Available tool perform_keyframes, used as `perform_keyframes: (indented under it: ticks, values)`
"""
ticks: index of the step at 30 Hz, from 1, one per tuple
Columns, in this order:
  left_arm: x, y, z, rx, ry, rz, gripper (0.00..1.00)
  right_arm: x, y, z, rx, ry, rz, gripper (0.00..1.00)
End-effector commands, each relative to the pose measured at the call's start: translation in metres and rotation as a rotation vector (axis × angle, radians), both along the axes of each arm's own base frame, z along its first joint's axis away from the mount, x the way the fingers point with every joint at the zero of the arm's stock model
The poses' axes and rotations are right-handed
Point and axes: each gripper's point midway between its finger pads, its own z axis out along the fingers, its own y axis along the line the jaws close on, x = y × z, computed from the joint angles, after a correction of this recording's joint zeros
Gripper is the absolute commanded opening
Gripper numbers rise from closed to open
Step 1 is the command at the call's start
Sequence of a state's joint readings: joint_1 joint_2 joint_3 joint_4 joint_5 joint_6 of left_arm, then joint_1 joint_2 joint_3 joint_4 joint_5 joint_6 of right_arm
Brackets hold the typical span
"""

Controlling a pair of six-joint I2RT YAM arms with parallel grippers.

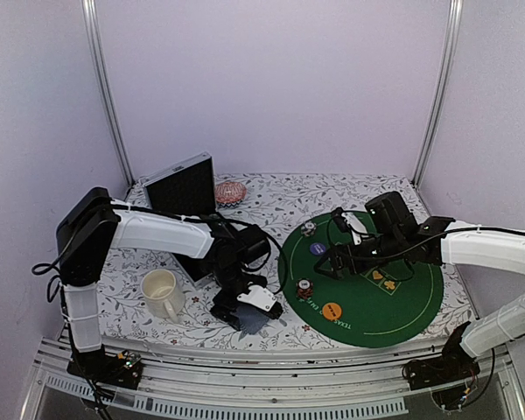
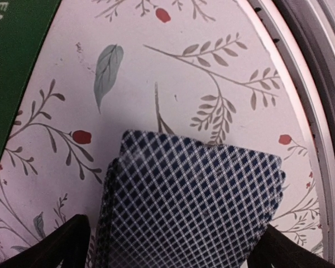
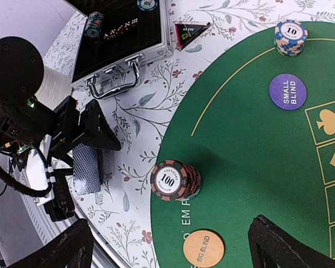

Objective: Distribute texas hold em gaming equipment
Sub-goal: Pick up the face-down deck piles from the center of the board.

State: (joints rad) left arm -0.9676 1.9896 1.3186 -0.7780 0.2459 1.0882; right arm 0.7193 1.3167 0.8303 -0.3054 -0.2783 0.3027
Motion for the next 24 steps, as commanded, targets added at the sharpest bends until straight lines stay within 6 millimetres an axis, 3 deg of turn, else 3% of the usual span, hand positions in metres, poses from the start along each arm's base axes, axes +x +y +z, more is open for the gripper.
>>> perform_keyframes:
  ticks: [1, 10, 15, 19, 24]
  values:
    - [-0.003, 0.005, -0.006, 0.021, 0.036, 0.004, 0.98, 0.000, 0.000, -0.002, 0.013, 0.016, -0.005, 0.99]
    - [0.006, 0.009, -0.010, 0.033, -0.022, 0.018, 0.89, 0.000, 0.000, -0.003, 0.014, 0.019, -0.011, 0.99]
    - [0.007, 0.009, -0.007, 0.021, -0.040, 0.024, 0.71, 0.001, -0.001, -0.002, 0.013, 0.019, -0.015, 0.99]
    - [0.005, 0.009, -0.007, 0.022, -0.027, 0.045, 0.63, 0.002, -0.002, 0.001, 0.019, 0.016, -0.023, 0.99]
    - [0.005, 0.007, 0.011, -0.023, -0.047, 0.080, 0.60, 0.005, -0.006, 0.004, 0.027, 0.013, -0.048, 0.99]
